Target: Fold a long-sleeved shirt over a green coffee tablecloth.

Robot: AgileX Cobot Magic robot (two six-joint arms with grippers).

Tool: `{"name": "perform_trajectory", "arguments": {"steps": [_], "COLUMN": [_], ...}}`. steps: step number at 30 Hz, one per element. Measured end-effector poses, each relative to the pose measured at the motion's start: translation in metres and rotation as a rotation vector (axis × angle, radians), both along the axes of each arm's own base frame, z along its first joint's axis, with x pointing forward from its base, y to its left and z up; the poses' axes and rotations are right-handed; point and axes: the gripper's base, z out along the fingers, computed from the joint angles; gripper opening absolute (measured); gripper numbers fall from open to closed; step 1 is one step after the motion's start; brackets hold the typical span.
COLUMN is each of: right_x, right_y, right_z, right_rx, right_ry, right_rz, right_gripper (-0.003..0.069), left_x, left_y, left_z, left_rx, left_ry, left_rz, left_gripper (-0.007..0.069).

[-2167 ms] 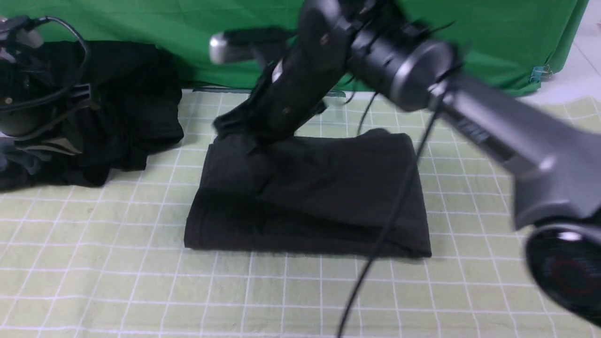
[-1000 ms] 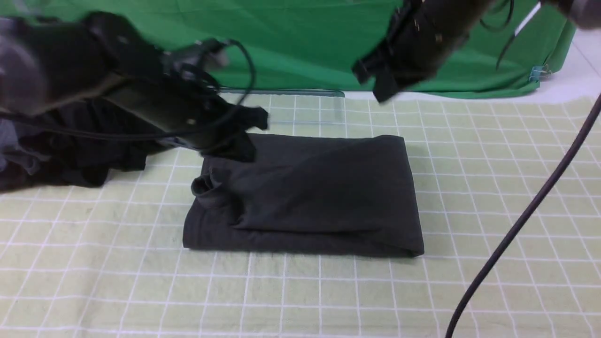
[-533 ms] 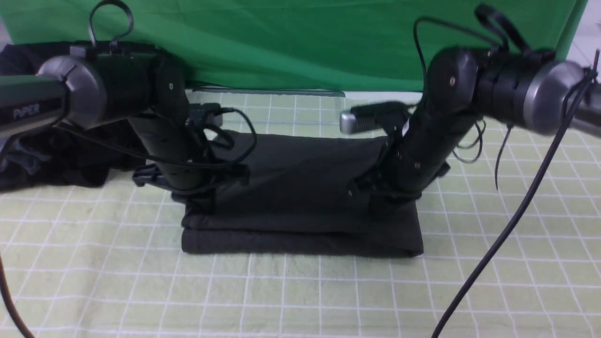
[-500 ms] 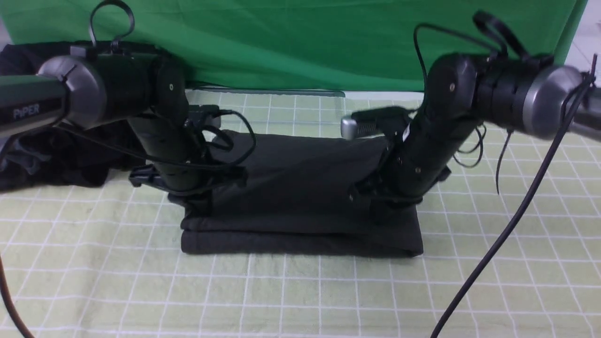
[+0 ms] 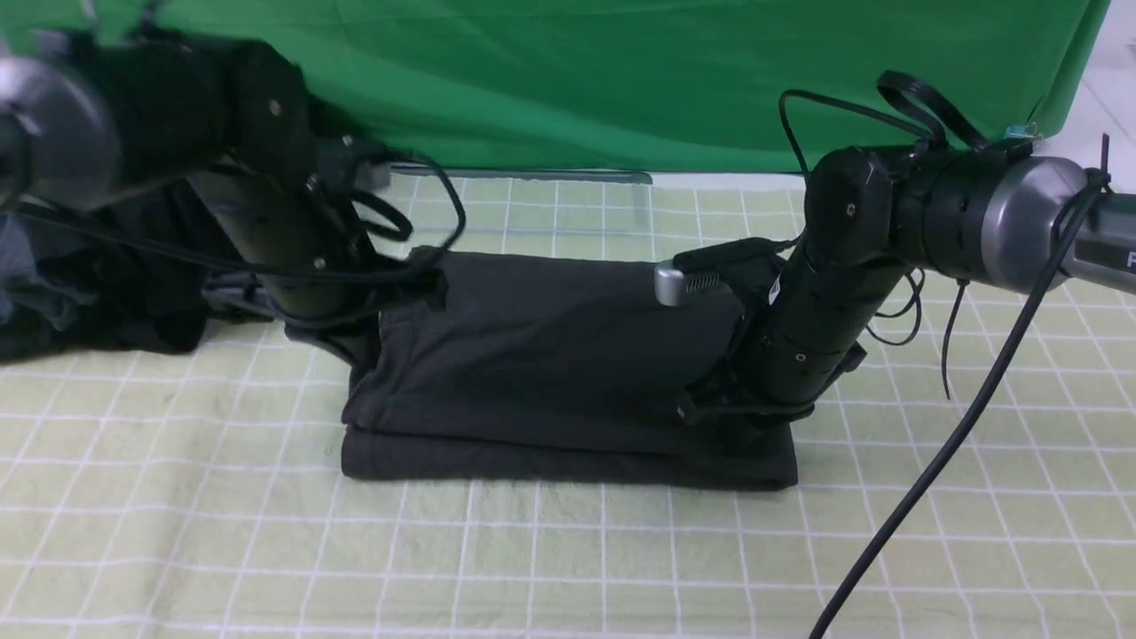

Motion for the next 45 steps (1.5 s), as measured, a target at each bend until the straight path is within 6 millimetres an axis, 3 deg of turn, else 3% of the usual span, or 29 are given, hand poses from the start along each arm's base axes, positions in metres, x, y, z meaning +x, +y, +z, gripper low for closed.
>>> {"name": "perform_trajectory", "arguments": {"steps": [3,10,13,17,19,20,22,25,28,29,31,32,33,36,39,44,45], "right_x": [0.000,0.000,0.000,-0.006,-0.013,-0.021,-0.035,-0.070,-0.120,-0.123,-0.157,-0.185,-0.194,-0.239,-0.275,-0.315,-0.315], "right_y": [-0.002,-0.003,-0.003,-0.008,-0.013,-0.018,-0.025,-0.044,-0.070,-0.072,-0.090,-0.105,-0.110,-0.133,-0.152,-0.173,-0.174], "right_z": [0.000,-0.001,0.003,0.033,0.063,0.092,0.128,0.200,0.270,0.274,0.300,0.313,0.316,0.310,0.282,0.229,0.224], "right_rx": [-0.019,-0.029,-0.028,-0.016,0.006,0.032,0.072,0.177,0.297,0.306,0.369,0.410,0.421,0.474,0.502,0.600,0.606], "right_ry": [-0.002,0.000,-0.007,-0.082,-0.158,-0.230,-0.328,-0.564,-0.861,-0.885,-1.051,-1.167,-1.208,-1.368,-1.469,-1.574,-1.577], "right_rz": [0.004,-0.003,-0.002,0.007,0.011,0.012,0.014,0.009,-0.001,-0.003,-0.008,-0.013,-0.012,-0.023,-0.030,-0.082,-0.086], "right_gripper": [0.0006,0.0006,0.0006,0.0006,0.0006,0.0006,0.0006,0.0006,0.0006,0.0006,0.0006,0.0006,0.0006,0.0006,0.0006,0.0006,0.0006], "left_x": [-0.006,-0.022,-0.024,-0.026,-0.030,-0.038,-0.051,-0.086,-0.138,-0.141,-0.179,-0.204,-0.210,-0.265,-0.299,-0.329,-0.332], "left_y": [-0.001,0.003,0.004,0.004,0.005,0.007,0.011,0.020,0.034,0.035,0.046,0.053,0.055,0.071,0.081,0.089,0.090], "left_z": [-0.002,-0.070,-0.074,-0.047,-0.015,0.012,0.043,0.092,0.142,0.145,0.165,0.174,0.173,0.168,0.151,0.117,0.114], "left_rx": [-0.049,-0.020,-0.018,-0.022,-0.042,-0.062,-0.085,-0.133,-0.178,-0.180,-0.205,-0.219,-0.221,-0.246,-0.277,-0.300,-0.303], "left_ry": [-0.035,0.097,0.106,0.087,0.002,-0.072,-0.155,-0.278,-0.451,-0.462,-0.579,-0.650,-0.664,-0.779,-0.835,-0.887,-0.896], "left_rz": [0.012,0.025,0.024,0.008,-0.007,-0.012,-0.015,-0.019,-0.045,-0.048,-0.057,-0.059,-0.060,-0.062,-0.047,-0.037,-0.035], "left_gripper": [-0.0003,-0.0003,-0.0003,-0.0003,-0.0003,-0.0003,-0.0003,-0.0003,-0.0003,-0.0003,-0.0003,-0.0003,-0.0003,-0.0003,-0.0003,-0.0003,-0.0003]}}
